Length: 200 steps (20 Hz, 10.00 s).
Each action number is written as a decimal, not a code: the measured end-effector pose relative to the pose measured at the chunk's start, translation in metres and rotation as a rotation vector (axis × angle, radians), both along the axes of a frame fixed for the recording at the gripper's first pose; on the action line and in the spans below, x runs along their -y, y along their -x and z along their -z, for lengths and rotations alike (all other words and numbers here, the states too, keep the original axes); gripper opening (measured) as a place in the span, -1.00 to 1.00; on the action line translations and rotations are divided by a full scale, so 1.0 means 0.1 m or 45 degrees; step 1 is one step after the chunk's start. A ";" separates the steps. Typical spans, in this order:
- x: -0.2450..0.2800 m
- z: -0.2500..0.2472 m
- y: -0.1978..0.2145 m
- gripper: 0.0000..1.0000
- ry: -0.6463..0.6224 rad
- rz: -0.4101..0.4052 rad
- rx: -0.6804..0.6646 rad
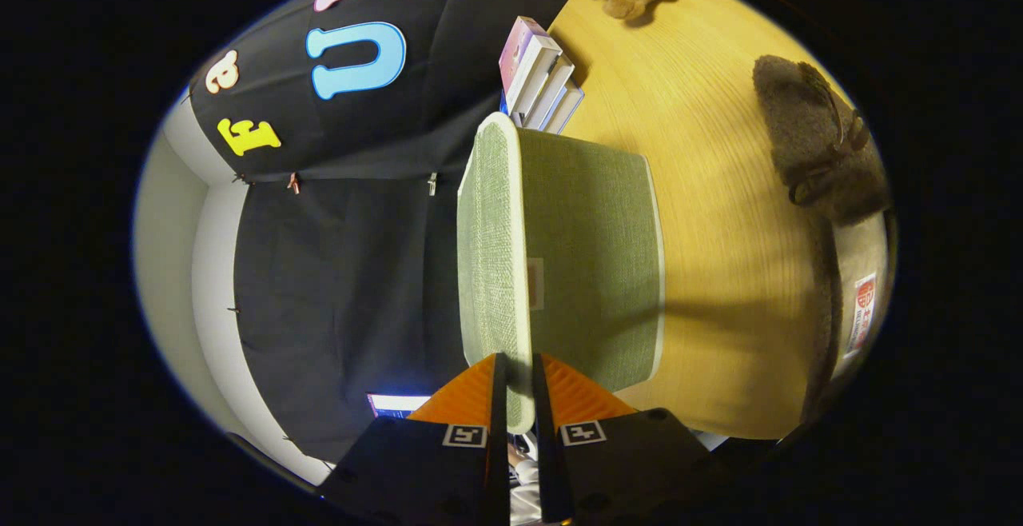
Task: Open the storage box then place both shoes into the box .Put the left shoe in first, then the right shoe, with the right side of both shoes facing outward in a uniform manner.
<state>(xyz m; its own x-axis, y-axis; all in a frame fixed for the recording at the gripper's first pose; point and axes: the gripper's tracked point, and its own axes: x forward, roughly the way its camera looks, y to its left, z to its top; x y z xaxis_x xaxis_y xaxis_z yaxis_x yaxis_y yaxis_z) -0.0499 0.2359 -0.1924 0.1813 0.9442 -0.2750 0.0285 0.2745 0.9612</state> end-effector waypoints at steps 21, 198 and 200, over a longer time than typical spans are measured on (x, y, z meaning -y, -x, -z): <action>-0.56 -0.90 -0.02 -0.87 0.080 -0.140 0.239; 4.29 1.32 -0.96 0.43 1.516 0.435 0.427; 4.26 1.35 -0.98 -0.15 1.512 0.440 0.409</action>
<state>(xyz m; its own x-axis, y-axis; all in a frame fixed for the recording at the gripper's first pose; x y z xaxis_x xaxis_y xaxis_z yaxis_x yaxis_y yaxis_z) 0.0476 -0.1898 -0.3272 0.5821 0.0402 -0.8121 0.0831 0.9906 0.1086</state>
